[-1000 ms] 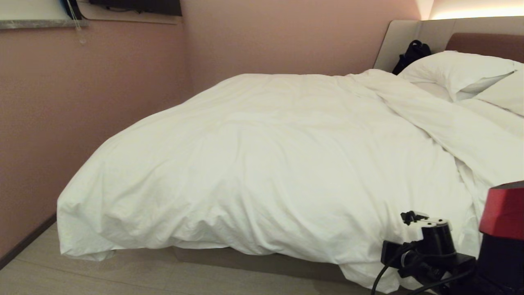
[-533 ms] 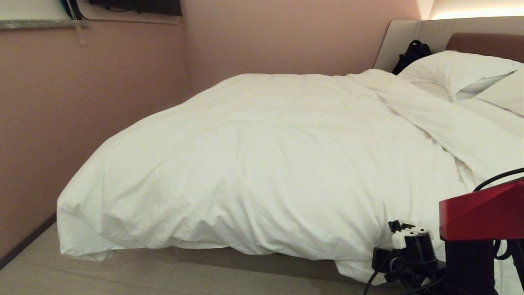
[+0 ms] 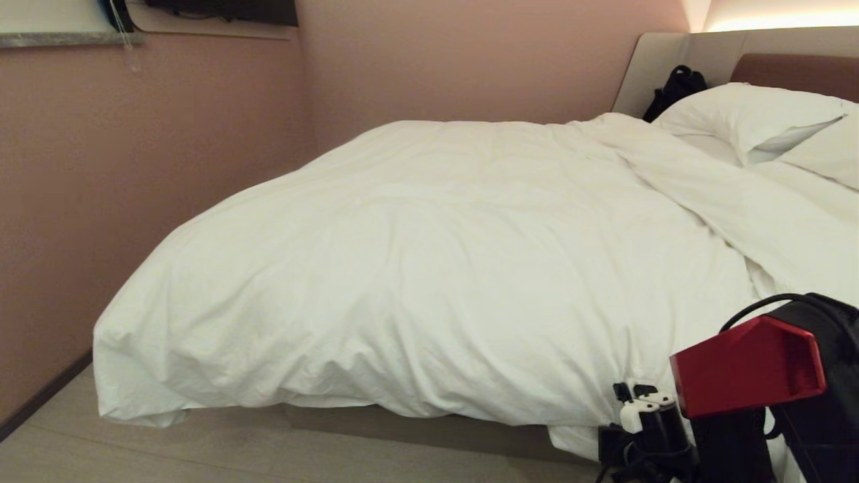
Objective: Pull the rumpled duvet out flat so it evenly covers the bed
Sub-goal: Flatten the corners of the folded blanket
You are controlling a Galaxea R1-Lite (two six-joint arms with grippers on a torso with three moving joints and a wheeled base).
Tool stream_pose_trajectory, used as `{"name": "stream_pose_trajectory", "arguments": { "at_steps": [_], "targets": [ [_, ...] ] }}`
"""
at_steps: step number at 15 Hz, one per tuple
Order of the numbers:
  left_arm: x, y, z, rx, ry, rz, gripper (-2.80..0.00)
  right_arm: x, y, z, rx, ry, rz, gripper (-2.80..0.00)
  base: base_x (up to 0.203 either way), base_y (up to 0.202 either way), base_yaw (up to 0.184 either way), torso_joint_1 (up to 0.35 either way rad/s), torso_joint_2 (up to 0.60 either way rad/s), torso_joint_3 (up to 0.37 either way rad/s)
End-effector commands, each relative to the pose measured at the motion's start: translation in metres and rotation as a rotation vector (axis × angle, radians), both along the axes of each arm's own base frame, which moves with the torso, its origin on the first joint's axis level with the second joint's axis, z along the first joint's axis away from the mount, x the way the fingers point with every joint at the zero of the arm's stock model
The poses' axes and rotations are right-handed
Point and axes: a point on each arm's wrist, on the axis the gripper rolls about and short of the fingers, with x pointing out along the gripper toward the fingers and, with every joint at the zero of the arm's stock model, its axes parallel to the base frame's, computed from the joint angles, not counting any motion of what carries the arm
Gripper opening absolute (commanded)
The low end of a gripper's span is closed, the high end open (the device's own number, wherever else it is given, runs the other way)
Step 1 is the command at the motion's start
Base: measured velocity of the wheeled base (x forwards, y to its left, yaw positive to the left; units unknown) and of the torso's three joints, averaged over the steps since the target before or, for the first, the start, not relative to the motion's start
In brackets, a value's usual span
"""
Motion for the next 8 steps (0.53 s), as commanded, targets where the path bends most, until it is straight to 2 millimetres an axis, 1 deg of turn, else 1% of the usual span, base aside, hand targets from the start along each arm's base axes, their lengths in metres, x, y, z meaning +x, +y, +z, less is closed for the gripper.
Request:
{"name": "stream_pose_trajectory", "arguments": {
  "at_steps": [1, 4, 5, 6, 8],
  "targets": [
    [0.0, 0.0, 0.0, 0.0, -0.001, 0.001, -2.8, -0.005, 0.001, -0.013, -0.046, 0.031, -0.022, -2.8, 0.0, 0.0, 0.0, 0.0, 0.0, 0.0],
    [0.0, 0.0, 0.0, 0.0, -0.001, 0.001, -2.8, -0.006, 0.002, -0.02, -0.058, 0.051, -0.012, -2.8, 0.0, 0.0, 0.0, 0.0, 0.0, 0.0],
    [0.0, 0.0, 0.0, 0.0, -0.001, 0.001, -2.8, -0.007, 0.003, -0.018, -0.054, 0.048, -0.01, -2.8, 0.0, 0.0, 0.0, 0.0, 0.0, 0.0],
    [0.0, 0.0, 0.0, 0.0, -0.001, 0.001, -2.8, -0.009, 0.004, -0.013, -0.048, 0.036, -0.005, -2.8, 0.0, 0.0, 0.0, 0.0, 0.0, 0.0],
    [0.0, 0.0, 0.0, 0.0, -0.001, 0.001, -2.8, -0.017, 0.011, 0.016, -0.013, -0.025, 0.025, -2.8, 0.0, 0.0, 0.0, 0.0, 0.0, 0.0]
  ]
}}
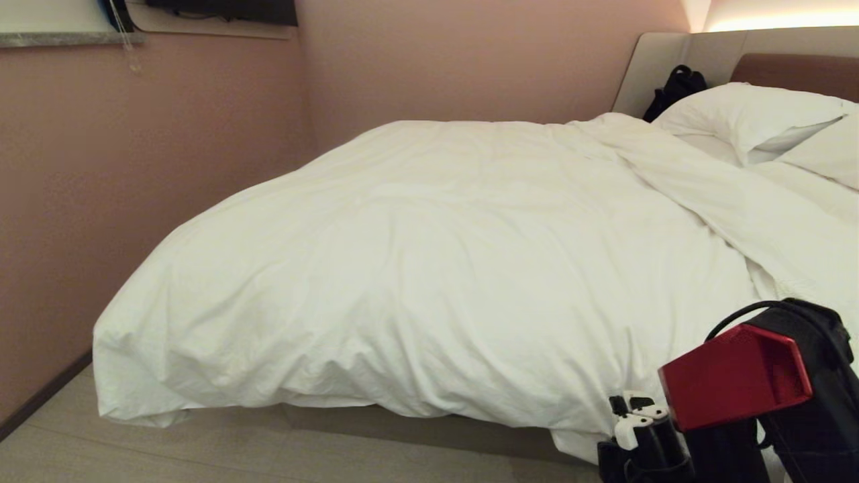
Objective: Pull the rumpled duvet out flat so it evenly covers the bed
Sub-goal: Flatten the corners of the folded blanket
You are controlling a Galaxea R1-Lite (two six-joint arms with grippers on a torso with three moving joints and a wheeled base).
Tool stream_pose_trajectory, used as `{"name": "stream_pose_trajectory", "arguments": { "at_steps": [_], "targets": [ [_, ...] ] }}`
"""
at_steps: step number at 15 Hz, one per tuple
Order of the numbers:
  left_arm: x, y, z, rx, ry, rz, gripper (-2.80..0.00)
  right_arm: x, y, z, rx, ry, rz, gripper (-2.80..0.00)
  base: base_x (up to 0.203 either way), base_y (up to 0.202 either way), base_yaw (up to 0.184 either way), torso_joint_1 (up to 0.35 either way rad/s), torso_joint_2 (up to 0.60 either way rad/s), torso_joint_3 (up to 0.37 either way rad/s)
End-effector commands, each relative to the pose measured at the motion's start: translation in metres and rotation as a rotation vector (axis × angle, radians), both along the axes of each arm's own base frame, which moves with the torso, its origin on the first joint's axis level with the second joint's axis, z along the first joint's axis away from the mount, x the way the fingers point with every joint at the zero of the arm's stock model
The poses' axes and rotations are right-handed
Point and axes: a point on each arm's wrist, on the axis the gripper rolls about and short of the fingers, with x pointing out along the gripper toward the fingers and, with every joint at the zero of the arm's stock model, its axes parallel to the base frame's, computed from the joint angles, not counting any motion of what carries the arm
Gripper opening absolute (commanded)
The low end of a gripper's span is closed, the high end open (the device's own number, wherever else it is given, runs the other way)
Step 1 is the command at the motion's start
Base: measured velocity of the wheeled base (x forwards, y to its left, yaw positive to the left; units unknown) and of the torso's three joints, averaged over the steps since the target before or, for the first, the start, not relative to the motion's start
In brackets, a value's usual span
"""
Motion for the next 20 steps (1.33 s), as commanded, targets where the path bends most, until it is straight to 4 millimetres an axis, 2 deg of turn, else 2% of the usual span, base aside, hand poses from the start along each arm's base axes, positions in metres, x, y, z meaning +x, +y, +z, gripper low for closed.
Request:
{"name": "stream_pose_trajectory", "arguments": {
  "at_steps": [1, 4, 6, 8, 11, 14, 16, 20],
  "targets": [
    [0.0, 0.0, 0.0, 0.0, -0.001, 0.0, -2.8, -0.009, 0.007, 0.03, 0.043, -0.074, 0.032, -2.8, 0.0, 0.0, 0.0, 0.0, 0.0, 0.0],
    [0.0, 0.0, 0.0, 0.0, -0.001, 0.0, -2.8, -0.04, 0.021, 0.067, 0.11, -0.14, 0.124, -2.8, 0.0, 0.0, 0.0, 0.0, 0.0, 0.0],
    [0.0, 0.0, 0.0, 0.0, -0.001, 0.0, -2.8, -0.049, 0.025, 0.086, 0.165, -0.201, 0.154, -2.8, 0.0, 0.0, 0.0, 0.0, 0.0, 0.0],
    [0.0, 0.0, 0.0, 0.0, -0.001, 0.0, -2.8, -0.042, 0.032, 0.089, 0.196, -0.234, 0.156, -2.8, 0.0, 0.0, 0.0, 0.0, 0.0, 0.0],
    [0.0, 0.0, 0.0, 0.0, -0.001, 0.002, -2.8, -0.013, 0.052, 0.09, 0.212, -0.315, 0.168, -2.8, 0.0, 0.0, 0.0, 0.0, 0.0, 0.0],
    [0.0, 0.0, 0.0, 0.0, -0.001, 0.0, -2.8, 0.006, 0.063, 0.067, 0.171, -0.291, 0.179, -2.8, 0.0, 0.0, 0.0, 0.0, 0.0, 0.0],
    [0.0, 0.0, 0.0, 0.0, -0.001, 0.0, -2.8, 0.011, 0.063, 0.047, 0.155, -0.244, 0.164, -2.8, 0.0, 0.0, 0.0, 0.0, 0.0, 0.0],
    [0.0, 0.0, 0.0, 0.0, -0.001, 0.002, -2.8, 0.015, 0.06, 0.021, 0.133, -0.183, 0.146, -2.8, 0.0, 0.0, 0.0, 0.0, 0.0, 0.0]
  ]
}}
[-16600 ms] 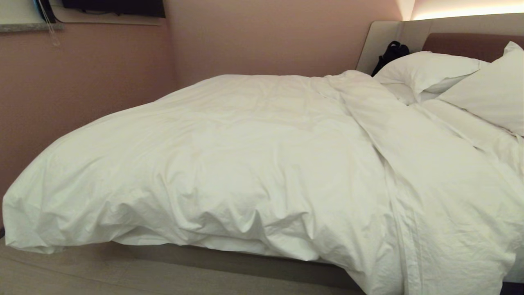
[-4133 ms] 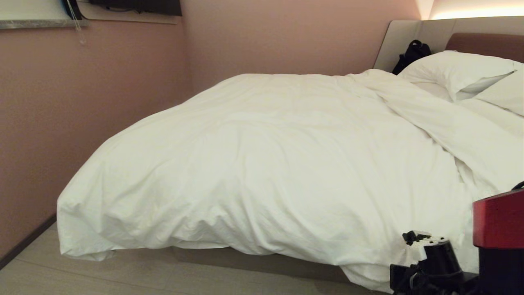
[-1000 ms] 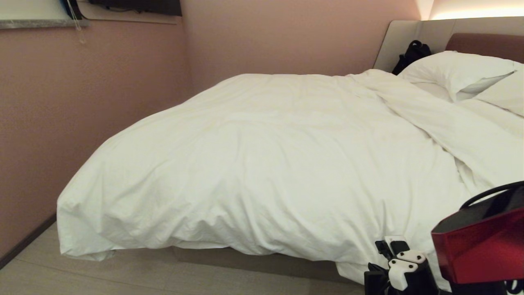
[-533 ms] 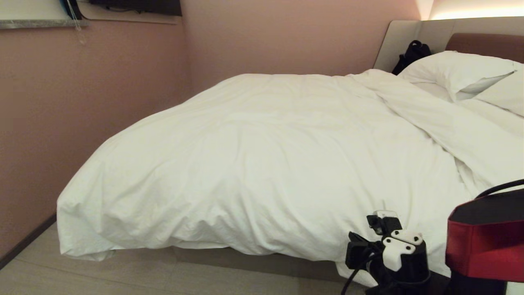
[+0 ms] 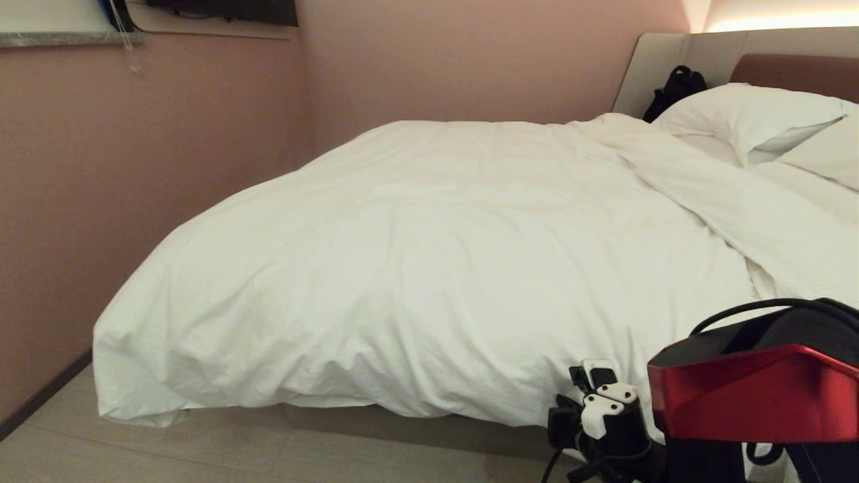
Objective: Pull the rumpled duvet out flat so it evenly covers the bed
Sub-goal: Flatten the corners of the folded blanket
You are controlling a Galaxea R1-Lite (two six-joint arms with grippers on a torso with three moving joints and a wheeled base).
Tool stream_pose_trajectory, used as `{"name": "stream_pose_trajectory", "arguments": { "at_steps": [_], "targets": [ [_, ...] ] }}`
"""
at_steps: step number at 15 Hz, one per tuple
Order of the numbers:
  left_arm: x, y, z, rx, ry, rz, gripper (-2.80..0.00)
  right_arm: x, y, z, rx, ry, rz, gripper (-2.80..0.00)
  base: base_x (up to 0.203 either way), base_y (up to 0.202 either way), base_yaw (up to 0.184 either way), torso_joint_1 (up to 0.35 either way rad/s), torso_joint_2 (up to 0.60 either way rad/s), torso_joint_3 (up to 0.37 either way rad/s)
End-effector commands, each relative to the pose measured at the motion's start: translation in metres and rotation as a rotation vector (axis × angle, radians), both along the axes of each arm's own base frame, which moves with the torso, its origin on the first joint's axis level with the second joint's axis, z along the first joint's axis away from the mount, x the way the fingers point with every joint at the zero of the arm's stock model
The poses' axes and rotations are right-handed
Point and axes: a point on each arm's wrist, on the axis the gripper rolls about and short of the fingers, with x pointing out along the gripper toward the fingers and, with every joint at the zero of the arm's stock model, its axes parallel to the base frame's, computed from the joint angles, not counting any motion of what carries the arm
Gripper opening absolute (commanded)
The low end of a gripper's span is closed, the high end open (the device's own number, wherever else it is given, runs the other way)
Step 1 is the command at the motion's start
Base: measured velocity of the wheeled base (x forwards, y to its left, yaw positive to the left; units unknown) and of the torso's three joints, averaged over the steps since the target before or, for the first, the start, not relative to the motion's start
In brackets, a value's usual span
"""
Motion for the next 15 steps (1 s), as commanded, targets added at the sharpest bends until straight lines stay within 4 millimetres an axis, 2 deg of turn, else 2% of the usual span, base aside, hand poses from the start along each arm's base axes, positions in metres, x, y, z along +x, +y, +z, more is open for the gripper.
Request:
{"name": "stream_pose_trajectory", "arguments": {
  "at_steps": [1, 9, 15],
  "targets": [
    [0.0, 0.0, 0.0, 0.0, -0.001, 0.0, -2.8, -0.001, -0.001, -0.017, -0.025, 0.039, -0.004, -2.8, 0.0, 0.0, 0.0, 0.0, 0.0, 0.0],
    [0.0, 0.0, 0.0, 0.0, -0.001, 0.0, -2.8, -0.019, 0.004, -0.023, -0.063, 0.084, 0.037, -2.8, 0.0, 0.0, 0.0, 0.0, 0.0, 0.0],
    [0.0, 0.0, 0.0, 0.0, -0.001, 0.0, -2.8, -0.035, 0.006, -0.007, -0.068, 0.066, 0.058, -2.8, 0.0, 0.0, 0.0, 0.0, 0.0, 0.0]
  ]
}}
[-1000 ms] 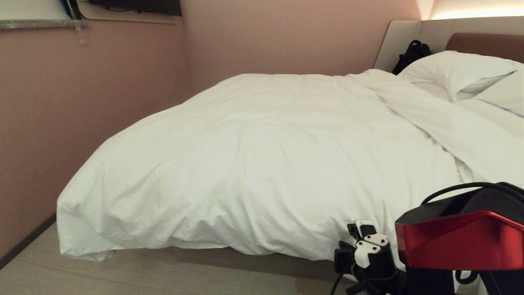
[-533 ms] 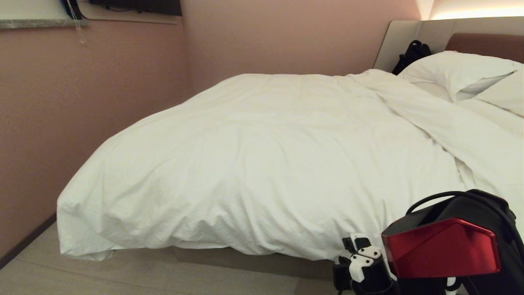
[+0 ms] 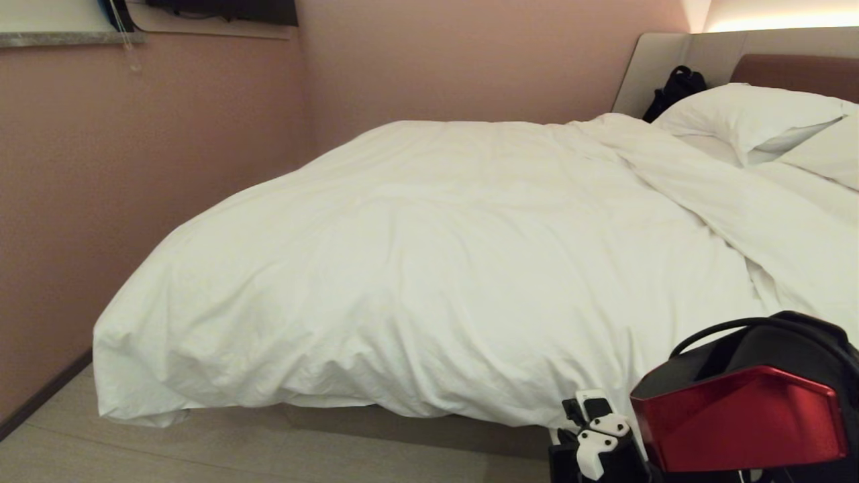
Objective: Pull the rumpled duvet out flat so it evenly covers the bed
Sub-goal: Flatten the corners of the folded blanket
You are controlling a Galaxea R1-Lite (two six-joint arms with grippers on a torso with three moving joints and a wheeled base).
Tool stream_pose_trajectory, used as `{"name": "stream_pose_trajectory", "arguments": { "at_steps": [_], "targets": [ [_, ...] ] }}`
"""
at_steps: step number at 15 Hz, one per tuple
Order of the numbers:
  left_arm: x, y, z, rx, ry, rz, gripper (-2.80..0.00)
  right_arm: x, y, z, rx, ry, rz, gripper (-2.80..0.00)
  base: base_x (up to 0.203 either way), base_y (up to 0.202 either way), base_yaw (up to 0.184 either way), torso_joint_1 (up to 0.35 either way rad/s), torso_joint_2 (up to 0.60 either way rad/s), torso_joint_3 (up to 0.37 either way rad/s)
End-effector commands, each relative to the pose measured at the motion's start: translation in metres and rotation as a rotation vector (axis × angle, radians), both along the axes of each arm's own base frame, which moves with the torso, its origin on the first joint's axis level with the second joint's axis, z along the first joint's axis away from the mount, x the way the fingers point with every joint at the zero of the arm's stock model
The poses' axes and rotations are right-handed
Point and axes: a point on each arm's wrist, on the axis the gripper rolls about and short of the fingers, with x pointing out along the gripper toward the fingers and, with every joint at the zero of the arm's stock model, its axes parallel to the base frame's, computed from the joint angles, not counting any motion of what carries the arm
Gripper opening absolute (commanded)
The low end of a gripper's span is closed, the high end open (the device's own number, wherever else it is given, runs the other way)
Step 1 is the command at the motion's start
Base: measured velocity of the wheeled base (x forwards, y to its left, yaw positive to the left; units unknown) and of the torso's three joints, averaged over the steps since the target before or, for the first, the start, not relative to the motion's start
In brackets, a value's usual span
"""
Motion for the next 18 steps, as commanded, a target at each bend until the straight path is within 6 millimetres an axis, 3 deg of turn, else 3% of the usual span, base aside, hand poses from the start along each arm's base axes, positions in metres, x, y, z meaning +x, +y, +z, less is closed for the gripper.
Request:
{"name": "stream_pose_trajectory", "arguments": {
  "at_steps": [1, 9, 18],
  "targets": [
    [0.0, 0.0, 0.0, 0.0, -0.001, 0.001, -2.8, -0.005, 0.001, 0.012, 0.019, -0.028, 0.009, -2.8, 0.0, 0.0, 0.0, 0.0, 0.0, 0.0],
    [0.0, 0.0, 0.0, 0.0, -0.001, 0.001, -2.8, -0.035, -0.007, 0.073, 0.137, -0.143, 0.039, -2.8, 0.0, 0.0, 0.0, 0.0, 0.0, 0.0],
    [0.0, 0.0, 0.0, 0.0, -0.001, 0.001, -2.8, -0.006, -0.029, 0.078, 0.166, -0.187, -0.107, -2.8, 0.0, 0.0, 0.0, 0.0, 0.0, 0.0]
  ]
}}
